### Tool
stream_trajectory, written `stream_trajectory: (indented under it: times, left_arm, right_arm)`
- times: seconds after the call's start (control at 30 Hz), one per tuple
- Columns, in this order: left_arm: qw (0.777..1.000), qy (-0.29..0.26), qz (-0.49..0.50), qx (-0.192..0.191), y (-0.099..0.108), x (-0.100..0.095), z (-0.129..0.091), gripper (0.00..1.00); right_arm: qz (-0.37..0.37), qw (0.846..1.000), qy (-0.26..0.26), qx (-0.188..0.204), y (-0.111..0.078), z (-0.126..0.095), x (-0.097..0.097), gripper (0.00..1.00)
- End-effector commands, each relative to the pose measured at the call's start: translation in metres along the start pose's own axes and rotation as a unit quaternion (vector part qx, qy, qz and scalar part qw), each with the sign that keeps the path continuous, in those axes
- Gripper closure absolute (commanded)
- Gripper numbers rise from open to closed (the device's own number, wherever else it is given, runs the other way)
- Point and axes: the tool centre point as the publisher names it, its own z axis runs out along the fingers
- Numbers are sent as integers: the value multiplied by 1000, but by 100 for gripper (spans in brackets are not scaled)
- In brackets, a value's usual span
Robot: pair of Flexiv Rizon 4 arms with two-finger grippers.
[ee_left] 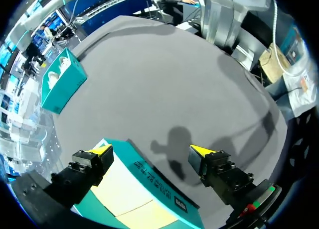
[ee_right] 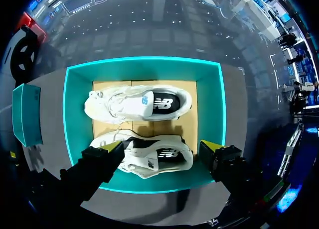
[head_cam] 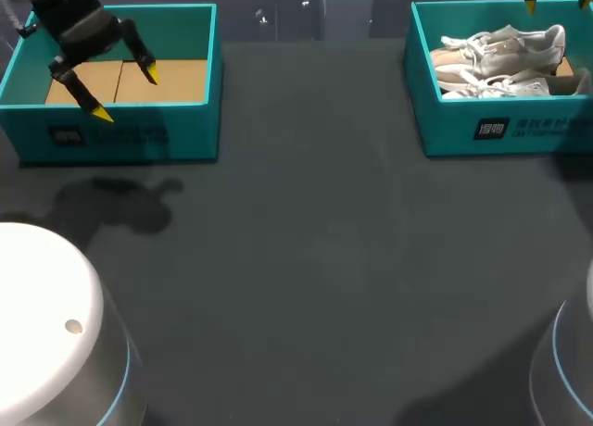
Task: Take the shoe out of the shoebox, open the shoe tongue, remove and reinsert the insole, then place the shoe into the shoebox
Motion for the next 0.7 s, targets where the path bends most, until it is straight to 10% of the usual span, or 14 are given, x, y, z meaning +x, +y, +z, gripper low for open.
stream_trajectory:
  times: [0.03,0.4,0.7]
  left_arm:
    - [974,-44,-220,-36,6,-6,-15,0]
    - [789,-162,-557,-202,60,-11,-47,0]
    - [789,-162,-557,-202,60,-11,-47,0]
  right_arm:
    - [8,1000,-7,-10,-26,-11,11,0]
    - [5,1000,5,22,-50,-21,40,0]
    - [5,1000,5,22,-50,-21,40,0]
